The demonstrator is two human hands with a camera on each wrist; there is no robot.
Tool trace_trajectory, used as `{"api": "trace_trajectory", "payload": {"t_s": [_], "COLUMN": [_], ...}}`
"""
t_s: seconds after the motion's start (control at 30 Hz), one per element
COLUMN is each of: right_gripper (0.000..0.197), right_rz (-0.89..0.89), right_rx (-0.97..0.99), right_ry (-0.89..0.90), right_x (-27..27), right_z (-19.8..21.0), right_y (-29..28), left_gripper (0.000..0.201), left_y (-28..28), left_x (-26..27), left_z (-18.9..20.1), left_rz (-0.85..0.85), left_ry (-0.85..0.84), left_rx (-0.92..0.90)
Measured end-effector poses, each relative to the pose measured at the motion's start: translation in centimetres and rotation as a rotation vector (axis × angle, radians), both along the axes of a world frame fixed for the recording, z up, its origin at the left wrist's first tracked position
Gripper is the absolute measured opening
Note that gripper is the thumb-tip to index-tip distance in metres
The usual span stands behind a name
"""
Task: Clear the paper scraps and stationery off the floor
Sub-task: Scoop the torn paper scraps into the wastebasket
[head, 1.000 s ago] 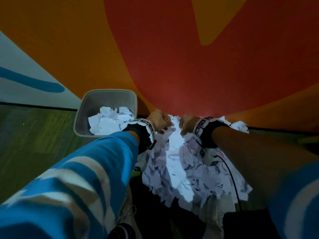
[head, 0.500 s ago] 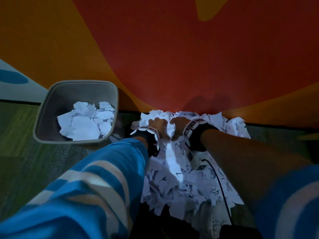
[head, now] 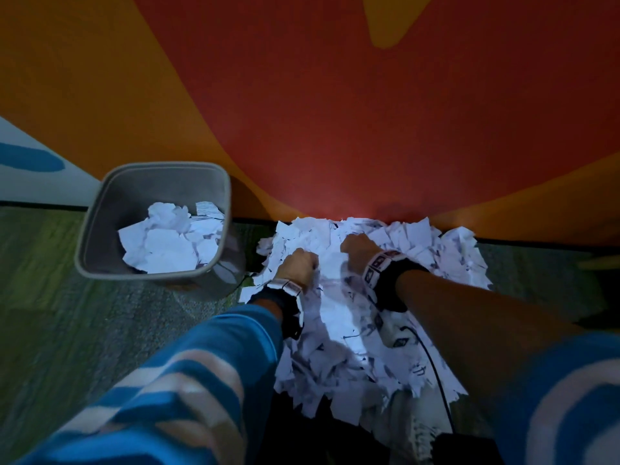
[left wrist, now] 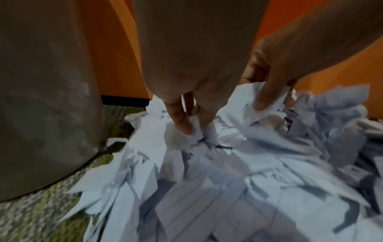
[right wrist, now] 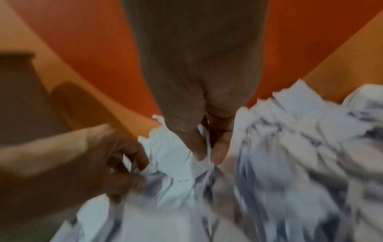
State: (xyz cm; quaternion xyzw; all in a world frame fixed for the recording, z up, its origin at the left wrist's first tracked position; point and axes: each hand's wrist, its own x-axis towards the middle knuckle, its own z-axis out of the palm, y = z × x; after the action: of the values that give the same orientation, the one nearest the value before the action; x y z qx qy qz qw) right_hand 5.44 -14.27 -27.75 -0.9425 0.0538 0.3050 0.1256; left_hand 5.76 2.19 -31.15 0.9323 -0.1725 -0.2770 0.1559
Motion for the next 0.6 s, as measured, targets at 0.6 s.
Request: {"api": "trace_trajectory", "payload": {"t_s": [0.6], "right_gripper": [0.016], "right_rz": [0.037], "right_rx": [0.21], "right_ry": [-0.255], "right_x": [0.3], "right_z": [23.6], "right_y": [6.0], "left_gripper": [0.008], "left_y": [13.2], "left_x": [2.6], "left_z": [26.4], "left_rz": [0.109], "left_ry": [-0.222], "left_rx": [-0.149]}}
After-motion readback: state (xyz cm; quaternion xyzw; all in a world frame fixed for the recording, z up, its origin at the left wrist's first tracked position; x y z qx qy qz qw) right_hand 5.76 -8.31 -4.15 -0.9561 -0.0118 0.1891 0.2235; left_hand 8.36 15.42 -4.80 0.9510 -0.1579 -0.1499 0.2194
